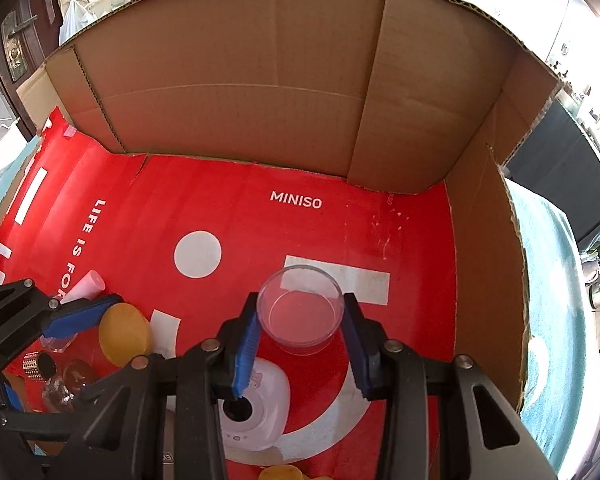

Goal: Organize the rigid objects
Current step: 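Carry the sponge and cup into the box and lower them, then open both tools to release the sponge and cup in the box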

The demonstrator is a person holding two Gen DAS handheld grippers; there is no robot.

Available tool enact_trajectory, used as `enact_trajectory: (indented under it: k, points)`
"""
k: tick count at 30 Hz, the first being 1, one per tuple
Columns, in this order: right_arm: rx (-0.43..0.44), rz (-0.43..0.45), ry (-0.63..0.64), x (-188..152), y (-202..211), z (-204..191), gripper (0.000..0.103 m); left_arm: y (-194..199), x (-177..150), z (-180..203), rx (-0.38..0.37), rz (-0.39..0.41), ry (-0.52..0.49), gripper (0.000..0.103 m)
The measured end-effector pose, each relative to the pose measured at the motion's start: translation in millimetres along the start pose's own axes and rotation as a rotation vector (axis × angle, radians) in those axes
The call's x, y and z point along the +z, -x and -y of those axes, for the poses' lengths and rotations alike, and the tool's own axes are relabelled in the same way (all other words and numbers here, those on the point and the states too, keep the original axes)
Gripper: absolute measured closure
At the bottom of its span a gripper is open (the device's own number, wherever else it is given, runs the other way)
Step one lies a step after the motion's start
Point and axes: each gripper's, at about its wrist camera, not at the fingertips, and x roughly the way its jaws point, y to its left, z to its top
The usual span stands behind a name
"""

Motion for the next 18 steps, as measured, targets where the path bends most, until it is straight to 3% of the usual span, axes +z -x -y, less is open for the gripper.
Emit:
enact_trajectory:
  k: [6,14,18]
  points:
    - [0.001,0.004,0.003,-2.9,4.8,-1.9,0.06,8.7,-3.1,-4.1,-0.004,0.021,0.018,0.049]
    - [-0.017,0.039,0.007,-6.4,21.9,-6.1,0.043,37.4,-12.5,-2.6,-0.018,0.085,0.047,0.044]
    - [-0.024,0.065,-0.004,-10.5,35.4,-6.4,0.042,57.6,-23.3,0.1,-0.017,0.122,0.049,0.041]
